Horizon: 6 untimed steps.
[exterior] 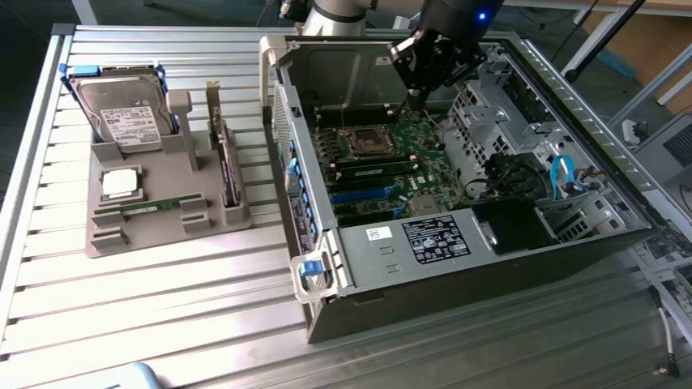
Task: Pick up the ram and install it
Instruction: 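Press down the ram until it locks into place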
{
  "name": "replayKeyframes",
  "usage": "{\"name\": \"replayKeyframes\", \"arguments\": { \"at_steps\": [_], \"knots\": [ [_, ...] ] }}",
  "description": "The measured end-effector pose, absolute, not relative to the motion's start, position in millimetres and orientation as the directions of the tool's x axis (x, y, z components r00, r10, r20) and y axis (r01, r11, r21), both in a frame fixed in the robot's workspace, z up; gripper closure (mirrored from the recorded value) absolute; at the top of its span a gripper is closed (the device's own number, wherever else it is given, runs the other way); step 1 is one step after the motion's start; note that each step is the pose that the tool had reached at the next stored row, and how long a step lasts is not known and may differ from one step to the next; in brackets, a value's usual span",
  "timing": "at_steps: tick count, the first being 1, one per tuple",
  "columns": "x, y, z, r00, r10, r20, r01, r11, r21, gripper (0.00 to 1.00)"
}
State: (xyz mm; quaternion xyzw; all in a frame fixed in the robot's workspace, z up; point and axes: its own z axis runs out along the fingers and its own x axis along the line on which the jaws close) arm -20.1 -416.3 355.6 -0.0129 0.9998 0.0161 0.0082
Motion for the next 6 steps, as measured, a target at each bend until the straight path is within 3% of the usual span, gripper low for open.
{"name": "replayKeyframes", "arguments": {
  "at_steps": [6],
  "knots": [
    [-20.1, -416.4, 355.6, -1.000, -0.025, -0.017, -0.026, 0.999, 0.032, 0.89]
  ]
}}
